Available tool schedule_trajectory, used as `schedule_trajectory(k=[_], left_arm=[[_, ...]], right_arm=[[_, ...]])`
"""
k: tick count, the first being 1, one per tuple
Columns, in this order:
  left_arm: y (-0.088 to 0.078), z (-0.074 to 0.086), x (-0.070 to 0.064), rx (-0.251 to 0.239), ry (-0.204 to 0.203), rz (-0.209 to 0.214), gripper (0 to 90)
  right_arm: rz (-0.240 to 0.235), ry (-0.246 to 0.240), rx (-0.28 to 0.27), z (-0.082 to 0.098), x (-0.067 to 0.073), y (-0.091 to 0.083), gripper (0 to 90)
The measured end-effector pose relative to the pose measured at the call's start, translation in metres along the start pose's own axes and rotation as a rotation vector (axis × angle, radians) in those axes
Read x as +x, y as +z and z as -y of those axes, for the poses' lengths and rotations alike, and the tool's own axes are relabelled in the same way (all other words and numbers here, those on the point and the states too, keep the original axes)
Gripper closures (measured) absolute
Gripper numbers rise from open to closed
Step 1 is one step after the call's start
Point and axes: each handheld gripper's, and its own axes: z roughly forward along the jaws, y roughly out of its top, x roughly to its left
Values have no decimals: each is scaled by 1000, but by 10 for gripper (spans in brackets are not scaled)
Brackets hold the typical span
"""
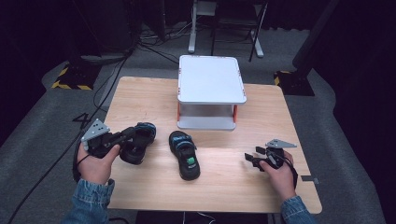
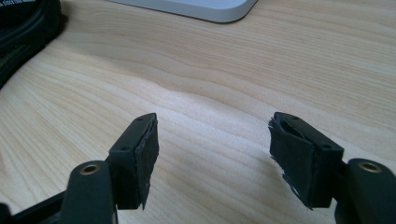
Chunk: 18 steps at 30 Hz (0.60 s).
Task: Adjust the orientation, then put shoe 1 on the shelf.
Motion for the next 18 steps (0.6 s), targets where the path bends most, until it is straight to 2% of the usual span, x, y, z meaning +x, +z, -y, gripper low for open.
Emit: schedule_trajectory(k=[10, 18], left_arm=[[22, -35, -6, -63, 33, 33, 840], [60, -51, -18, -48, 47, 74, 839]], right_arm=[[15, 9, -1, 6, 0, -6, 331], [19, 11, -6, 8, -2, -9, 331]])
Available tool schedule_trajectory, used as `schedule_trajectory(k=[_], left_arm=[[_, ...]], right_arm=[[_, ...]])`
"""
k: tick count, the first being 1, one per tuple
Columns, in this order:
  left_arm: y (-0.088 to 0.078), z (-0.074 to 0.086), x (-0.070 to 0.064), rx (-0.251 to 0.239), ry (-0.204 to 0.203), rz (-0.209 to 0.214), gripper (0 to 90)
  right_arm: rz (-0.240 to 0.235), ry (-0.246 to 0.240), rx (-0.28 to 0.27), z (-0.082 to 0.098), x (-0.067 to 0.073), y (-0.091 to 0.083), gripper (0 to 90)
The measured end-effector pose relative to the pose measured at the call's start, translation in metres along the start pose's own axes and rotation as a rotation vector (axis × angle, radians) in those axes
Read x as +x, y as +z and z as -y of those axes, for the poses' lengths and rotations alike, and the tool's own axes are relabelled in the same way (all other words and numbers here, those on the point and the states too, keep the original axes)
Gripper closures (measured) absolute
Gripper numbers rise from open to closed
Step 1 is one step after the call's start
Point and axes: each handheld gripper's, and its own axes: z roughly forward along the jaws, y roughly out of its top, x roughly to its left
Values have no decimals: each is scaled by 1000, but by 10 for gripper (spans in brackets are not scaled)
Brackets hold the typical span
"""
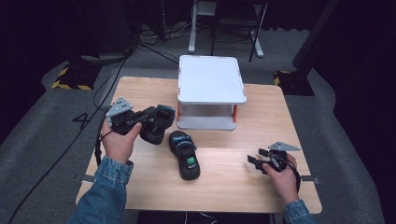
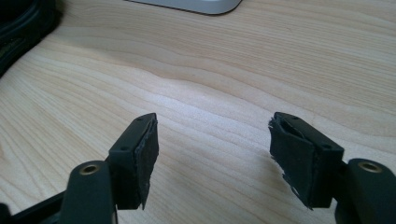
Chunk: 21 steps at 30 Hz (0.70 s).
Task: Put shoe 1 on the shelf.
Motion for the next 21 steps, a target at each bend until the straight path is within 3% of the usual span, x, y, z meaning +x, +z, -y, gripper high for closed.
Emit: schedule_trajectory(k=[11, 21], left_arm=[[55, -10, -15, 22, 8, 32, 839], [98, -6, -30, 41, 15, 55, 839]], right_arm=[[-6, -7, 5, -1, 1, 1, 331], [7, 12, -3, 8, -3, -10, 331]])
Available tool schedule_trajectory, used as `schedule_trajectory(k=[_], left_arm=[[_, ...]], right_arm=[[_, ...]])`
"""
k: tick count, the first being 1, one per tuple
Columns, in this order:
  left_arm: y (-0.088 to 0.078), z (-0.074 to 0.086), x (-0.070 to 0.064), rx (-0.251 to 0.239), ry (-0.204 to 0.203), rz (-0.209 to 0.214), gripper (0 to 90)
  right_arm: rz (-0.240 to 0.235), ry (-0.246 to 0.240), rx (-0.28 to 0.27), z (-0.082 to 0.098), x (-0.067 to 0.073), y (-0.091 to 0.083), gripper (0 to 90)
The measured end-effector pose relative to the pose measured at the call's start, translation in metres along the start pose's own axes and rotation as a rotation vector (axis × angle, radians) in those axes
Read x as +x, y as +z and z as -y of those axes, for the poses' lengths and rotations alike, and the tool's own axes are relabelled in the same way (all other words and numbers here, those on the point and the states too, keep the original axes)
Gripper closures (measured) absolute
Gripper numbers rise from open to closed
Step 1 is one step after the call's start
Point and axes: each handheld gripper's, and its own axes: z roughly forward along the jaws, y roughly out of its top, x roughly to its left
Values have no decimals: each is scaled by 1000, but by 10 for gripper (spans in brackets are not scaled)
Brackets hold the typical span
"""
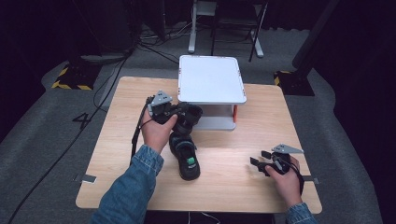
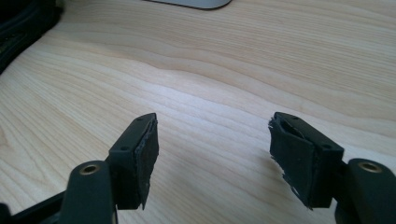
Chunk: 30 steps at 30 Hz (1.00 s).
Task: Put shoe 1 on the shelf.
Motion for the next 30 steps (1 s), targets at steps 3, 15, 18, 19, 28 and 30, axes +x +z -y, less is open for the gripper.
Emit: schedule_trajectory(k=[3, 15, 18, 19, 28, 30], left_arm=[[18, 6, -4, 15, 4, -4, 839], [55, 20, -10, 42, -6, -42, 836], [59, 22, -10, 49, -32, -12, 827], [61, 23, -11, 73, -45, 14, 819], [58, 30, -11, 130, -55, 89, 660], [55, 30, -12, 105, -39, 71, 499]], right_arm=[[15, 8, -12, 4, -3, -7, 331], [44, 34, -10, 14, -7, -18, 332], [42, 35, -10, 14, -7, -18, 332], [39, 31, -10, 14, -7, -17, 331], [19, 13, -4, 8, -2, -11, 331], [16, 8, -2, 7, 0, -8, 331]])
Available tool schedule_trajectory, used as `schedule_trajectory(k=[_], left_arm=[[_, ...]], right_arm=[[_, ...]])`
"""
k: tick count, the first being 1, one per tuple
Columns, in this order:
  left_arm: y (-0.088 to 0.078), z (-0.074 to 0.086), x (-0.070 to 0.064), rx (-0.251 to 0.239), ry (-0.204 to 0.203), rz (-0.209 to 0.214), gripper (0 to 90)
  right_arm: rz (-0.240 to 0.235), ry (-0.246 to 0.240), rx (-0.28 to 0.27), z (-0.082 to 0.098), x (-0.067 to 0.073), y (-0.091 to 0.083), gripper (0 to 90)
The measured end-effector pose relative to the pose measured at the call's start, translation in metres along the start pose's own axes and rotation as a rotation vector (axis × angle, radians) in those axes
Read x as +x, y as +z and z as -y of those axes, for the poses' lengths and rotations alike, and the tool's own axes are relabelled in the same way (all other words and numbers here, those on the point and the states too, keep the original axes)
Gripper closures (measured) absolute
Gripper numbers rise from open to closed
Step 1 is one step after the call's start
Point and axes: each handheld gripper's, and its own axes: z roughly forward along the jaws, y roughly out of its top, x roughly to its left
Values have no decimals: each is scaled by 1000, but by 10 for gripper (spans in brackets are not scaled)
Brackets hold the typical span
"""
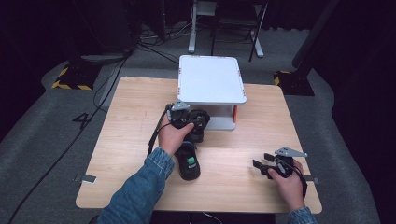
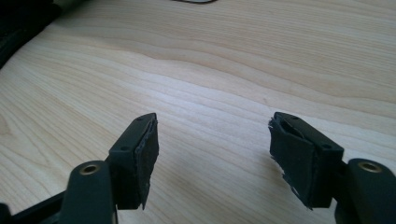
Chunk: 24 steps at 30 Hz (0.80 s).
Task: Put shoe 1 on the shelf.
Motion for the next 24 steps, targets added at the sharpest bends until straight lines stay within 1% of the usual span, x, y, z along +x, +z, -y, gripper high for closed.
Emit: schedule_trajectory(k=[1, 2, 3, 4, 5, 6, 7, 8, 10, 12, 14, 15, 16, 17, 18, 19, 20, 21, 22, 23, 24], left_arm=[[-2, 0, 0, -11, 4, 1, 456], [-4, 0, -1, -19, 0, 12, 442], [-7, -1, -2, -34, 6, 17, 413], [-9, -1, -3, -40, 7, 18, 380], [-13, -2, -4, -52, 13, 10, 368], [-17, -3, -5, -64, 18, 13, 354], [-23, -5, -6, -78, 23, 13, 341], [-28, -6, -6, -83, 31, 12, 340], [-37, -7, -7, -83, 39, 12, 333], [-50, -6, -7, -85, 58, -8, 330], [-68, -3, -5, -82, 69, -24, 330], [-74, -1, -4, -85, 70, -31, 330], [-74, -1, -4, -85, 70, -31, 330], [-94, 6, 1, -97, 64, -64, 331], [-100, 8, 3, -104, 57, -72, 332], [-109, 12, 6, -103, 39, -72, 335], [-116, 14, 8, -93, 35, -74, 335], [-120, 16, 9, -87, 42, -85, 333], [-120, 16, 9, -87, 42, -85, 333], [-132, 21, 12, -60, 55, -106, 331], [-137, 23, 15, -40, 71, -117, 326]], right_arm=[[-6, -3, 2, -1, 1, 1, 330], [-11, -4, 5, -1, 4, 3, 330], [-18, -11, 5, -2, 6, 4, 330], [-30, -16, 4, -4, 11, 6, 329], [-40, -18, 4, -6, 14, 7, 328], [-56, -26, 6, -8, 20, 9, 328], [-73, -39, 10, -10, 26, 11, 327], [-92, -63, 15, -14, 34, 15, 327], [-122, -93, 23, -18, 45, 20, 327], [-155, -122, 22, -25, 56, 25, 327], [-180, -144, 16, -33, 66, 28, 327], [-200, -156, 11, -38, 71, 31, 328], [-210, -162, 8, -41, 74, 32, 328], [-222, -174, 6, -47, 79, 35, 328], [-230, -184, 4, -51, 83, 37, 328], [-238, -189, 2, -54, 85, 39, 328], [-248, -195, 2, -58, 88, 41, 329], [-258, -196, 3, -62, 91, 44, 328], [-264, -194, 3, -64, 93, 45, 328], [-271, -193, 3, -68, 96, 48, 329], [-279, -197, 2, -72, 98, 50, 329]])
